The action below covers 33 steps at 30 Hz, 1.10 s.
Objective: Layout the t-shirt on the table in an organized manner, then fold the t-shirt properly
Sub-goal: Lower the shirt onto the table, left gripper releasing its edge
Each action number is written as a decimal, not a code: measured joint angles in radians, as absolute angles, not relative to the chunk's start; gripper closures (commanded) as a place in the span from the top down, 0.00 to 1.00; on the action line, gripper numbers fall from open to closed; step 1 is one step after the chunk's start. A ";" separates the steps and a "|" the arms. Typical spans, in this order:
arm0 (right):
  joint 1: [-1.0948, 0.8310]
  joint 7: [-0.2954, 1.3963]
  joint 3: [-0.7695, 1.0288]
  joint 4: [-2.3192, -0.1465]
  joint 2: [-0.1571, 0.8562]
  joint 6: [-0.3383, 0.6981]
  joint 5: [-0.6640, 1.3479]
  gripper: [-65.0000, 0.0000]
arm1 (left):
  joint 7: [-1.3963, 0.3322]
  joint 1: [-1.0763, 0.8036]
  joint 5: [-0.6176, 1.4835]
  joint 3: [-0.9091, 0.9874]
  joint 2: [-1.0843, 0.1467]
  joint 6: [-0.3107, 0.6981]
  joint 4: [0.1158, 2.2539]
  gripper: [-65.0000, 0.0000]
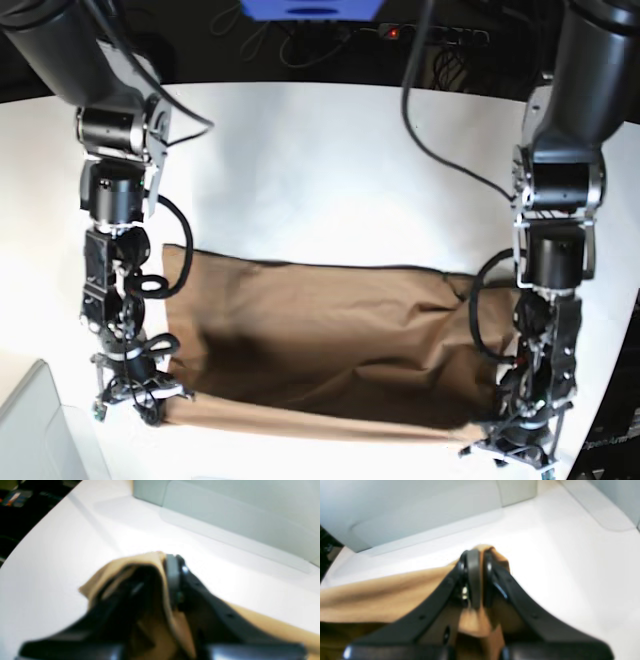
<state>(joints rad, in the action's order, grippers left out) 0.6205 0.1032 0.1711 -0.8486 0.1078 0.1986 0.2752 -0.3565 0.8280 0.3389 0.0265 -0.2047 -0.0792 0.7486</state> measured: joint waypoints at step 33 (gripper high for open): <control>-0.132 0.087 0.184 -1.424 0.077 0.191 0.285 0.61 | -0.497 0.076 0.553 0.298 -0.326 -0.109 1.349 0.59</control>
<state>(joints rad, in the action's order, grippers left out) -0.1322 0.0868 0.1837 -1.4242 0.0772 0.1913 0.2848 -0.4973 0.0757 0.5529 0.2981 -0.3260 -0.1085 1.3495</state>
